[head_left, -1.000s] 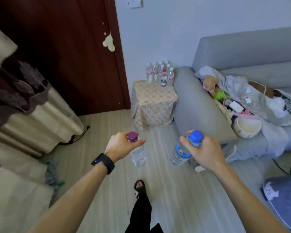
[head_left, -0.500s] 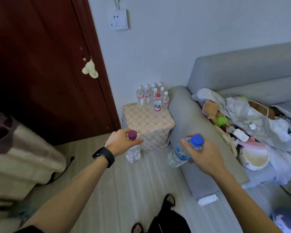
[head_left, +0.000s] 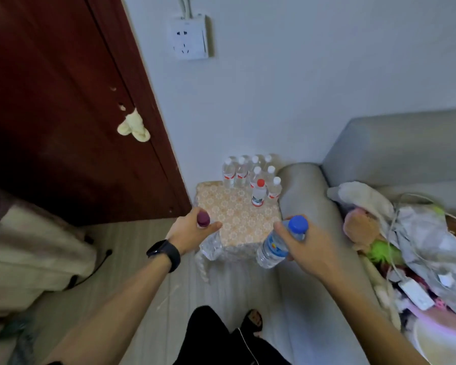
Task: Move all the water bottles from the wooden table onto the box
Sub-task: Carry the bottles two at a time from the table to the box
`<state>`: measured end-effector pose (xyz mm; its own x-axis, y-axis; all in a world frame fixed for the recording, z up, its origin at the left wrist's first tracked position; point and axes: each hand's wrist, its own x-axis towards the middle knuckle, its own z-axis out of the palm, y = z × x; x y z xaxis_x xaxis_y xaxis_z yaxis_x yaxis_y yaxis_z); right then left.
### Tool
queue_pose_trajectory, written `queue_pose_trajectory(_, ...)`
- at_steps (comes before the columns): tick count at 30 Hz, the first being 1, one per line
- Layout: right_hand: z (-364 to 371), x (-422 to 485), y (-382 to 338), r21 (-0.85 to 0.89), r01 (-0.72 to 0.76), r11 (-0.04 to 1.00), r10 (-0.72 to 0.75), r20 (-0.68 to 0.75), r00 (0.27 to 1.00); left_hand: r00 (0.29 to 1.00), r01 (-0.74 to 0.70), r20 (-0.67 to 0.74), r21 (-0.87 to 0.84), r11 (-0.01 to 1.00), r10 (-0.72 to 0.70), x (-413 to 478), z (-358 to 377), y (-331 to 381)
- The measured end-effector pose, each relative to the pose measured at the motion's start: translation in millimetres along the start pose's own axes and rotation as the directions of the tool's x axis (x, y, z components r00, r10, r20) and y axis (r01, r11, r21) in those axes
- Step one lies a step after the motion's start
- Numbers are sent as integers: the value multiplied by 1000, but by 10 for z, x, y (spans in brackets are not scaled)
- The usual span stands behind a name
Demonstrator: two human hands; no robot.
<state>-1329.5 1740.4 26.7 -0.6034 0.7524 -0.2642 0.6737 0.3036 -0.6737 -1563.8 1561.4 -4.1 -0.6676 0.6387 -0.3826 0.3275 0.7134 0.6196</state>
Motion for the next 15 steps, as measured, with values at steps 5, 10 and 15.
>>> queue_pose_trajectory(5, 128, 719, -112, -14, -16, 1000, 16, 33, 999, 994, 109, 21, -126, 986, -107, 630, -17, -43)
queue_pose_trajectory(10, 336, 1238, -189, -39, -10, 999, 13, 75, 997, 985, 171, 22, -161, 972, -169, 1249, 72, -166)
queue_pose_trajectory(15, 580, 1844, -185, -71, 9, 997, 7, 216, 976, 984, 162, 91, -115, 980, -152, 1861, 185, -277)
